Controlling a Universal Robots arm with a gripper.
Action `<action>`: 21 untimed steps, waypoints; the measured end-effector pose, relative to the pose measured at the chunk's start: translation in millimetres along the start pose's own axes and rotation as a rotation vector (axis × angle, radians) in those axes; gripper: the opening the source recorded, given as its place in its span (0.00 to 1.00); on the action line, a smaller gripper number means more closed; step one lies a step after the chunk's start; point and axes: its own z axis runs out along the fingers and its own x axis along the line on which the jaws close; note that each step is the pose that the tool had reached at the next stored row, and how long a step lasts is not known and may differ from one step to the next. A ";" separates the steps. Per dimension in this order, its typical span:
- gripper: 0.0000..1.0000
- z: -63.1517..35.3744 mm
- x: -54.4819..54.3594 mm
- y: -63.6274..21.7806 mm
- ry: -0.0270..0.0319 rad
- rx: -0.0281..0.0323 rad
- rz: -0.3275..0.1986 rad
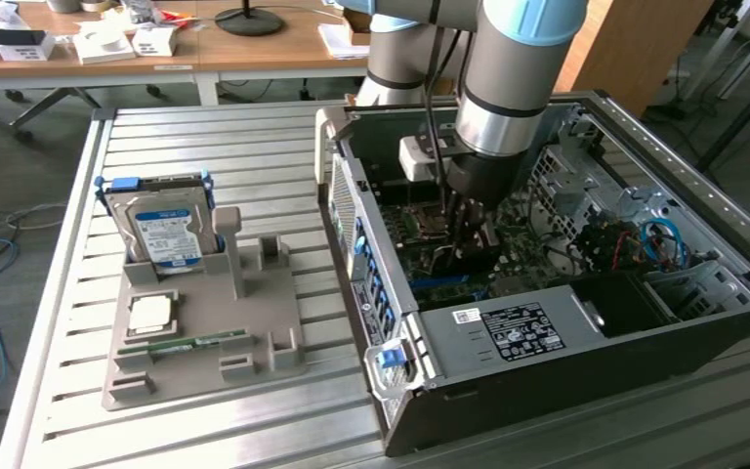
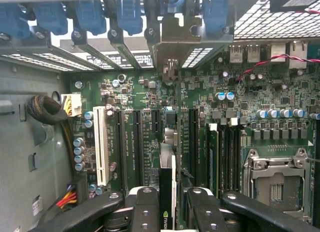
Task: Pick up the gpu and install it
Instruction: 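Insert the gpu into the slot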
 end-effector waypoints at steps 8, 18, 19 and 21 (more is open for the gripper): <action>0.26 0.0 -0.1 0.1 -0.0005 0.0090 -0.005; 0.26 0.1 -0.7 0.2 -0.0009 0.0093 -0.018; 0.26 0.1 -0.7 0.2 -0.0009 0.0093 -0.018; 0.26 0.1 -0.7 0.2 -0.0009 0.0093 -0.018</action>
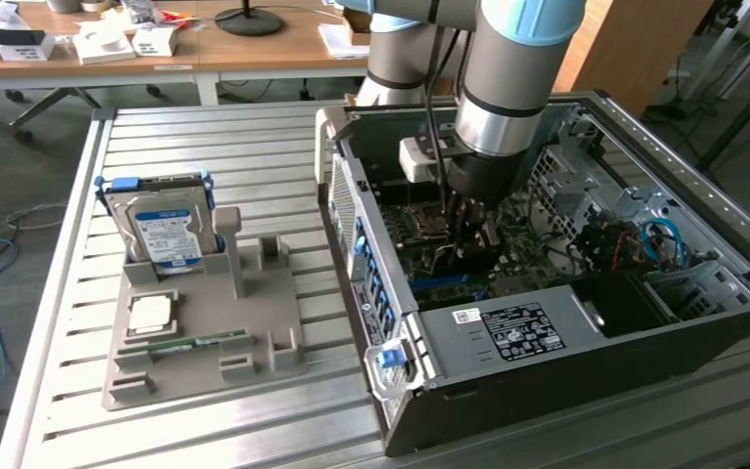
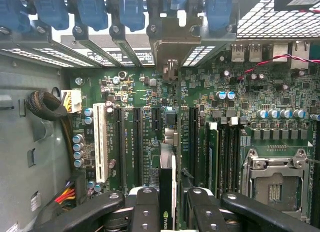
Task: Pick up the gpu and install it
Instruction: 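Insert the gpu into the slot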
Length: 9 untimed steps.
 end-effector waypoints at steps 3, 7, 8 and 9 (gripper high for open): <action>0.26 0.0 0.0 0.0 0.0000 0.0000 0.000; 0.26 0.0 0.0 0.0 0.0001 0.0000 0.001; 0.26 0.0 0.0 0.0 0.0001 -0.0004 0.002; 0.26 0.0 0.0 0.1 0.0002 -0.0015 0.005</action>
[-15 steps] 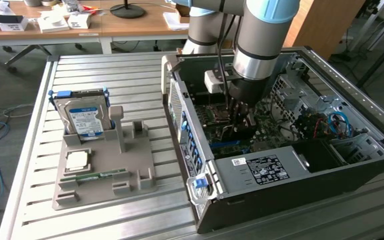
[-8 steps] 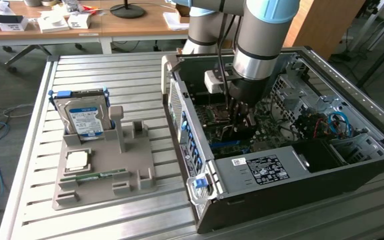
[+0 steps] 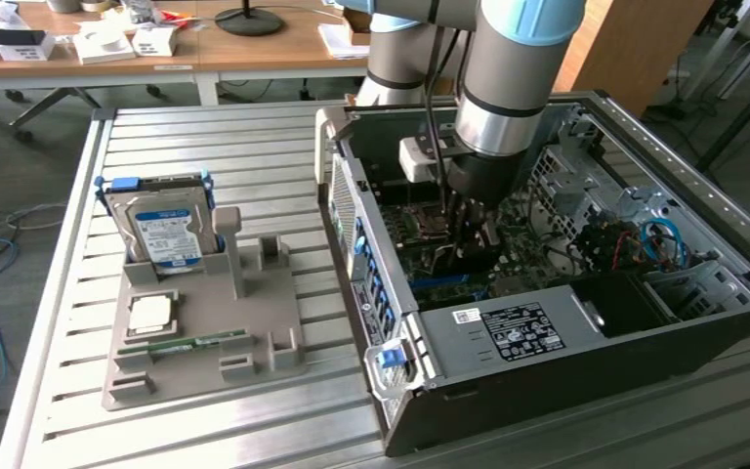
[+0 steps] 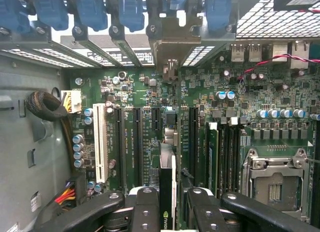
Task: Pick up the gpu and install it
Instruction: 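Insert the gpu into the slot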
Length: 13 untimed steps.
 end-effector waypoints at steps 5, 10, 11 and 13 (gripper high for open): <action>0.26 0.0 0.1 0.0 -0.0001 -0.0066 0.011; 0.26 0.1 0.3 -0.1 0.0005 -0.0076 0.036; 0.26 0.1 0.4 -0.1 0.0007 -0.0077 0.041; 0.26 0.0 0.4 -0.1 0.0008 -0.0081 0.043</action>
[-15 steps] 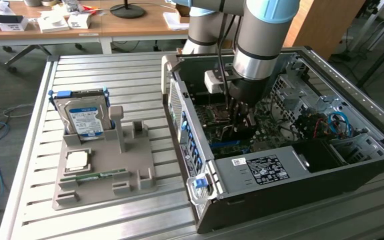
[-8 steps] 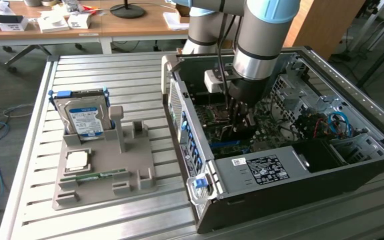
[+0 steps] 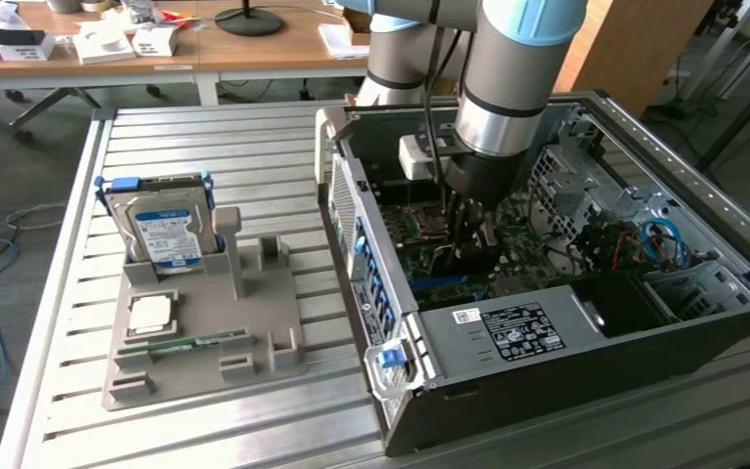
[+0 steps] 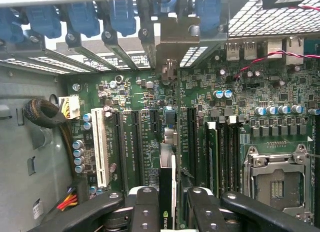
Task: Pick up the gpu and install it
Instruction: 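Insert the gpu into the slot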
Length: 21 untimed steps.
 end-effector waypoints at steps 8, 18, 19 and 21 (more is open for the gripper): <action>0.26 0.2 0.0 0.0 0.0000 -0.0001 0.000; 0.26 2.8 -0.1 0.0 -0.0002 -0.0003 0.000; 0.26 2.9 0.0 0.1 0.0000 -0.0004 0.000; 0.26 2.9 0.0 0.1 0.0002 -0.0004 0.000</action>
